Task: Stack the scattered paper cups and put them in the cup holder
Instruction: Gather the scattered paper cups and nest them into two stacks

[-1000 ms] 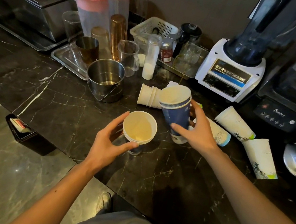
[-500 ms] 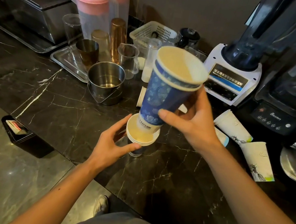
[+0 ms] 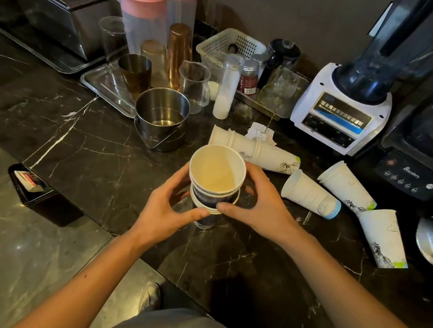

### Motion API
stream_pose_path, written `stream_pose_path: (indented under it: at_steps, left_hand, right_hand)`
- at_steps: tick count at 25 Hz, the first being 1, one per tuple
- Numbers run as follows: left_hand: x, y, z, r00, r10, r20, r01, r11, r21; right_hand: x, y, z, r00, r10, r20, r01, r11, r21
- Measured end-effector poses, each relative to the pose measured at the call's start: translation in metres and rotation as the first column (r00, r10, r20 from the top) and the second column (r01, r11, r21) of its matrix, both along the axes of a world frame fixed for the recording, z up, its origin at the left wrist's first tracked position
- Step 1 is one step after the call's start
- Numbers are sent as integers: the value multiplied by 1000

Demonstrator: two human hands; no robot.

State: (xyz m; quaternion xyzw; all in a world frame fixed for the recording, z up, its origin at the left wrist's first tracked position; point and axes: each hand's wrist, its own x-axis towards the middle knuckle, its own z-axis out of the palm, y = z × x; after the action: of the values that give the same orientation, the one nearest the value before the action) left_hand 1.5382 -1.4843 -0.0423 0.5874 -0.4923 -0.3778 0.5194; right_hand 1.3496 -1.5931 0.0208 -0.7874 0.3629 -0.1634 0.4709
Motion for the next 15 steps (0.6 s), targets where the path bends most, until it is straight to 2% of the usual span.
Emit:
stream_pose_path:
  at_steps: [5,11,15]
  left_hand:
    - [-3,-3,14,999,52,6,-52,996,-67]
    - [-7,-5,18,994,35,101,-32,999,-36]
    - [-4,-3,15,995,27,96,-26,1000,-16]
  right_hand:
    - [-9,-2,1,995,87,-44,-85,996,31]
    - [-4,-1,0,986,46,-160,-63,993,-103]
    - [-4,3,-6,983,51,-174,-68,993,-96]
